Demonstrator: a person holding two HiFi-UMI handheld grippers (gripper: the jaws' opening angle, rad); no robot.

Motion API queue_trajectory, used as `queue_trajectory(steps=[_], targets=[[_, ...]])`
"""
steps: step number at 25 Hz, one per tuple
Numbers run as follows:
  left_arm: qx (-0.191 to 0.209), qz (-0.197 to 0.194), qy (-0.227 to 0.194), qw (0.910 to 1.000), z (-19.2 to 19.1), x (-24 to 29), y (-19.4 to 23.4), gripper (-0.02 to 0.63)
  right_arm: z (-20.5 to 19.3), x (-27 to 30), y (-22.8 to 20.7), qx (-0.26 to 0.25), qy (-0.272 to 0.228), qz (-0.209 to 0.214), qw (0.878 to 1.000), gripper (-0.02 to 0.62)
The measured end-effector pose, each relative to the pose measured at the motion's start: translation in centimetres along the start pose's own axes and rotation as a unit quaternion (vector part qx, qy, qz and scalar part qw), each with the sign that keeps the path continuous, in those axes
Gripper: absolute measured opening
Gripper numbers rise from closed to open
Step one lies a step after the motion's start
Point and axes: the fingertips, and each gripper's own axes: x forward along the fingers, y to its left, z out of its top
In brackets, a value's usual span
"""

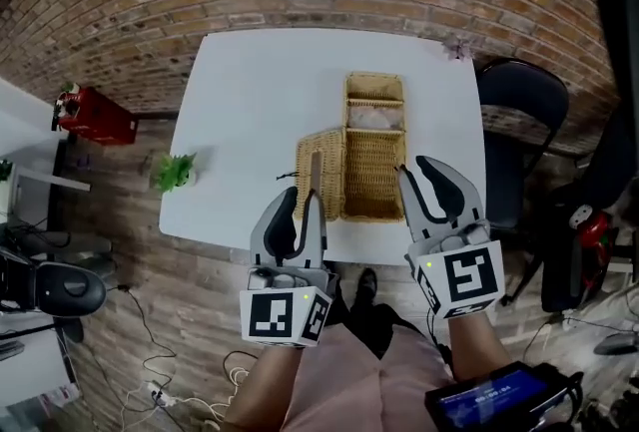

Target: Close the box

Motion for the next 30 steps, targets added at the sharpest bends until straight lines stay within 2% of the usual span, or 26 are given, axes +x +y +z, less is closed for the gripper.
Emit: queue_trajectory(steps=[9, 11, 12, 13, 14, 16, 17, 19, 23, 24, 25, 30], targets=[[-0.058, 0.020, 0.069, 0.9957, -9.2, -0.6, 3.4, 0.109, -6.8, 2.7, 2.5, 0.000, 0.056, 0.017, 0.998, 0.091], [-0.101, 0.020, 0.088, 0.9908, -11.2, -1.4, 3.5, 0.109, -8.0, 2.7, 3.1, 0.003, 0.066, 0.023, 0.998, 0.089], [-0.147, 0.017, 0.098, 0.9841, -12.2, -1.8, 3.4, 0.109, -8.6, 2.7, 3.4, 0.004, 0.071, 0.026, 0.997, 0.089], [-0.210, 0.011, 0.105, 0.9719, -13.0, -2.1, 3.3, 0.109, -9.0, 2.7, 3.7, 0.005, 0.076, 0.027, 0.997, 0.087], [-0.283, 0.007, 0.107, 0.9530, -13.7, -2.3, 3.3, 0.109, -9.4, 2.8, 3.9, 0.006, 0.078, 0.028, 0.996, 0.087], [-0.413, 0.005, 0.098, 0.9054, -14.7, -2.3, 3.5, 0.109, -9.7, 3.1, 4.1, 0.007, 0.080, 0.031, 0.996, 0.087], [-0.458, 0.006, 0.091, 0.8844, -15.1, -2.3, 3.6, 0.109, -9.6, 3.2, 4.1, 0.007, 0.078, 0.033, 0.996, 0.087], [-0.521, 0.013, 0.082, 0.8496, -15.9, -2.3, 3.9, 0.109, -9.3, 3.4, 4.1, 0.008, 0.073, 0.035, 0.997, 0.086], [-0.631, 0.023, 0.054, 0.7733, -17.2, -1.9, 4.7, 0.110, -9.0, 3.7, 3.8, 0.006, 0.074, 0.032, 0.997, 0.084], [-0.648, 0.022, 0.045, 0.7600, -17.3, -1.6, 4.9, 0.110, -9.1, 3.8, 3.7, 0.005, 0.077, 0.031, 0.997, 0.084], [-0.659, 0.020, 0.039, 0.7506, -17.5, -1.3, 5.2, 0.110, -9.3, 4.0, 3.5, 0.004, 0.080, 0.029, 0.996, 0.084], [-0.696, 0.012, 0.023, 0.7174, -17.9, -0.7, 5.6, 0.102, -9.9, 4.4, 3.0, 0.003, 0.090, 0.022, 0.996, 0.084]])
